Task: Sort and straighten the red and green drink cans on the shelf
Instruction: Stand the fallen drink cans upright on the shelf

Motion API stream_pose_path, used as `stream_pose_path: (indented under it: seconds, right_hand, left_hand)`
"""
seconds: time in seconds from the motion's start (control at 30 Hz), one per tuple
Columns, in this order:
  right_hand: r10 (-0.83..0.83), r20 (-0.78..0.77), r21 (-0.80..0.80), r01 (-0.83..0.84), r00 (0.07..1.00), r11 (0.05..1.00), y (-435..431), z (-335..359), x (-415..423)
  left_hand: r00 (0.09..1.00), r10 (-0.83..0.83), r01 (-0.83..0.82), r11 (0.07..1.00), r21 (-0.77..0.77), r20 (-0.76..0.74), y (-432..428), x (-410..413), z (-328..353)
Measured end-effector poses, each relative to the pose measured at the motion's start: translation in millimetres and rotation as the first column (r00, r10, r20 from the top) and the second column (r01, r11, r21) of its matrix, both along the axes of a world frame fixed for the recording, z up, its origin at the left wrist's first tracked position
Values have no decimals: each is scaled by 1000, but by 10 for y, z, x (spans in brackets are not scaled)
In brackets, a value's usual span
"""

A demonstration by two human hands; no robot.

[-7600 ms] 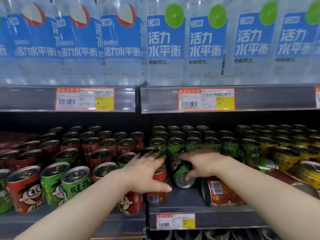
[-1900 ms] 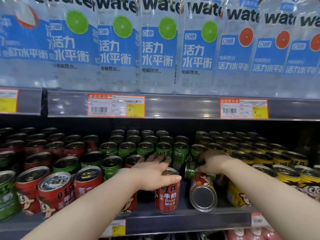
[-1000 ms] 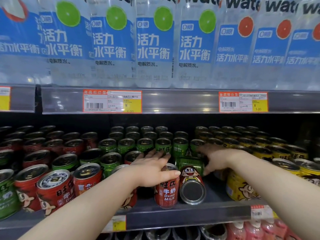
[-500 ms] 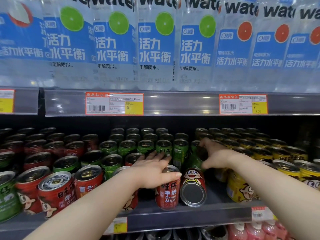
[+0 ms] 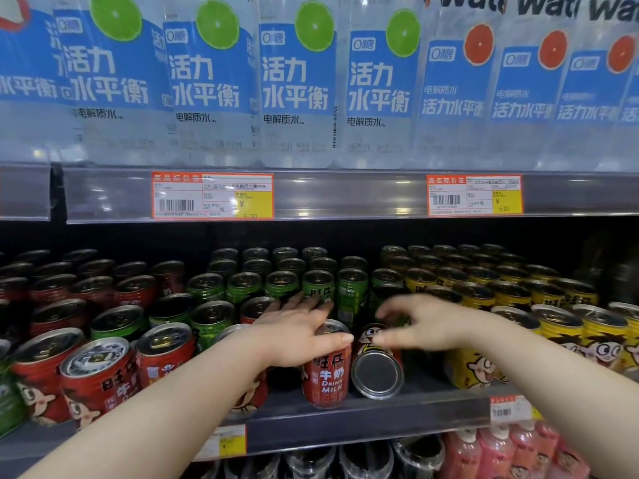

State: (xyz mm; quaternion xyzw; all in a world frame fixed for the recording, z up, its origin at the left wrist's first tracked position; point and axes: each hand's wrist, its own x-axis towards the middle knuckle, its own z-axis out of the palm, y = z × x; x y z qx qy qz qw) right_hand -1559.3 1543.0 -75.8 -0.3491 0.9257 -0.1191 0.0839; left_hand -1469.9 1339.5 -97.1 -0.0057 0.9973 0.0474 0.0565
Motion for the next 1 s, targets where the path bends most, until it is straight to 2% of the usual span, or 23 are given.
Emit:
stream_pose_path:
  seconds: [0.07, 0.13, 0.27, 0.47, 0.6, 0.7, 0.77, 0.9, 1.0]
  right_hand:
    - [101, 84, 139, -112, 991, 984, -21, -131, 159]
    - [136, 57, 85, -141, 989, 986, -66, -269, 207]
    - [-45, 88, -136, 56, 995, 989, -106, -418, 221]
    - [-184, 221, -234, 235, 958, 944, -188, -460, 256]
    - [-315, 175, -272, 353, 933, 895, -242, -507, 296]
    - [-406, 325, -294, 499, 854, 815, -238, -546, 260]
    - [-404, 392, -301, 530, 826, 793, -235, -557, 244]
    - [-307, 348, -368, 430, 886, 824, -251, -574, 311]
    - [-288, 141, -333, 319, 947, 887, -188, -530, 410]
  left_hand:
    - [1000, -3, 3, 1000, -5, -2, 13, 6, 1]
    - [1000, -1, 1, 1000, -9, -6, 14, 18, 5]
    - [1000, -2, 2, 1000, -6, 4, 22, 28, 16]
    - [1000, -1, 1, 1000, -10, -1, 7, 11, -3]
    - [1000, -9, 9, 1000, -6, -2, -1, 3, -11]
    - [1000, -12, 12, 1000, -9, -5, -9, 6, -7]
    - [1000, -13, 13, 1000, -9, -12, 7, 5, -2]
    - [1000, -14, 15, 1000, 22, -20, 16, 13, 5]
    - [1000, -17, 18, 999, 38, -24, -15, 2, -22]
